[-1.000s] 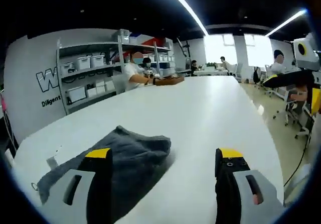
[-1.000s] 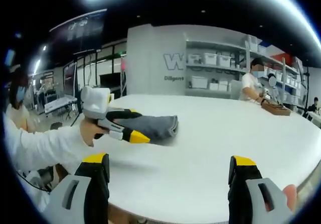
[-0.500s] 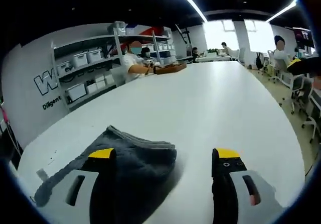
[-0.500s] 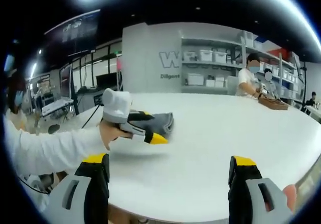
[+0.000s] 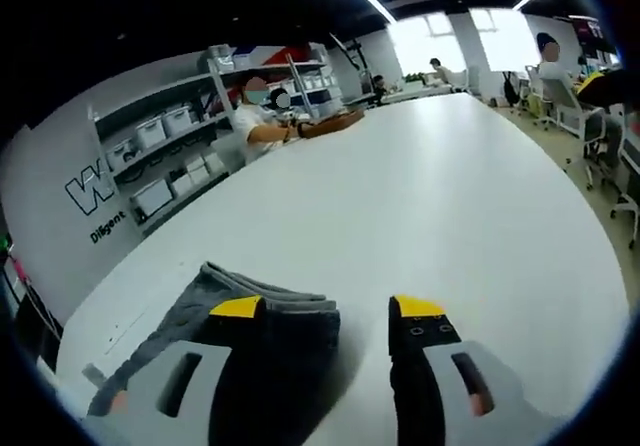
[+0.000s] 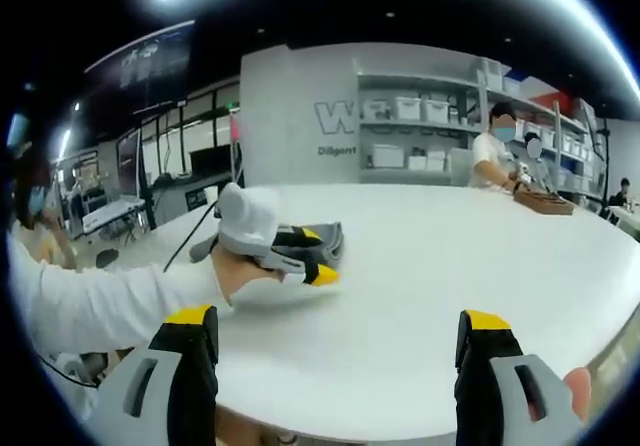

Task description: Open the folded towel by lifting each exposed corner and separating the folded layers until the towel lies flat within the target outline without major curled edges

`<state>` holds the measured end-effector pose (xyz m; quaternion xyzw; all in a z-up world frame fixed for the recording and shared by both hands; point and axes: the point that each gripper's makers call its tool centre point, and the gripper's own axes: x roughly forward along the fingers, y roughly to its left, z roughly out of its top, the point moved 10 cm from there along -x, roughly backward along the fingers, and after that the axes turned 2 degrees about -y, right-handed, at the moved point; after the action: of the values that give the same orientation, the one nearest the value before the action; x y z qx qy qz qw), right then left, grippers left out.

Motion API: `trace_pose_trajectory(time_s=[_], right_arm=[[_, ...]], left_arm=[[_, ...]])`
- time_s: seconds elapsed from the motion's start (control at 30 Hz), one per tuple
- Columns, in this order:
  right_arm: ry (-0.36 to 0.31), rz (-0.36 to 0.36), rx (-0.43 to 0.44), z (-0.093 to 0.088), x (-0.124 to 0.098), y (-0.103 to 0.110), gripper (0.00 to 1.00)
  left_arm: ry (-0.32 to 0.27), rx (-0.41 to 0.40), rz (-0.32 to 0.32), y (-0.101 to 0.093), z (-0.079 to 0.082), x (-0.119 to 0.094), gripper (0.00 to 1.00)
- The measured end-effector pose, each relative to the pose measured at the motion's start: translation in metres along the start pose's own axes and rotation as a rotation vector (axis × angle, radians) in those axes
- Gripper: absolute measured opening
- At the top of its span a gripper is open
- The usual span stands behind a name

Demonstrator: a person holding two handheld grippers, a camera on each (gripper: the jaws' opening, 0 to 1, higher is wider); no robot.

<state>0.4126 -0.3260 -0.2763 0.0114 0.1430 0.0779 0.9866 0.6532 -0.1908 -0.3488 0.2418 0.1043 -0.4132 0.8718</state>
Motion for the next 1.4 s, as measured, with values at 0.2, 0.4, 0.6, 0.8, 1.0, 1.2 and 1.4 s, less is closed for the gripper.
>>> trace_pose_trajectory(time_s=[0.2,0.4,0.6,0.8,1.0,1.2,1.4], right_arm=[[0.001,0.003,0.0,0.0,0.001,0.0,0.99],[-0.001,0.011,0.003,0.0,0.002,0.0,0.99],[0.002,0.019,0.004,-0.001,0.003,0.0,0.99],[-0.001,0.019,0.006,-0.001,0.003,0.0,0.99],[-0.005,0.018,0.01,-0.001,0.003,-0.001,0.99],[-0.003,0.026,0.007,-0.001,0.003,0.001,0.99],[-0.002,0.027,0.005,-0.001,0.002,0.001,0.99]], left_arm=[[0.017,0.028,0.023,0.002,-0.002,0.0,0.36],[0.056,-0.012,0.0,0.003,-0.007,0.001,0.26],[0.088,-0.018,-0.003,0.009,-0.011,0.003,0.24],[0.088,-0.046,-0.015,0.009,-0.013,0.008,0.21],[0.091,-0.036,-0.036,0.011,-0.014,0.011,0.17],[0.084,-0.025,-0.062,0.013,-0.015,0.012,0.17],[0.099,0.046,-0.053,0.01,-0.015,0.015,0.18]])
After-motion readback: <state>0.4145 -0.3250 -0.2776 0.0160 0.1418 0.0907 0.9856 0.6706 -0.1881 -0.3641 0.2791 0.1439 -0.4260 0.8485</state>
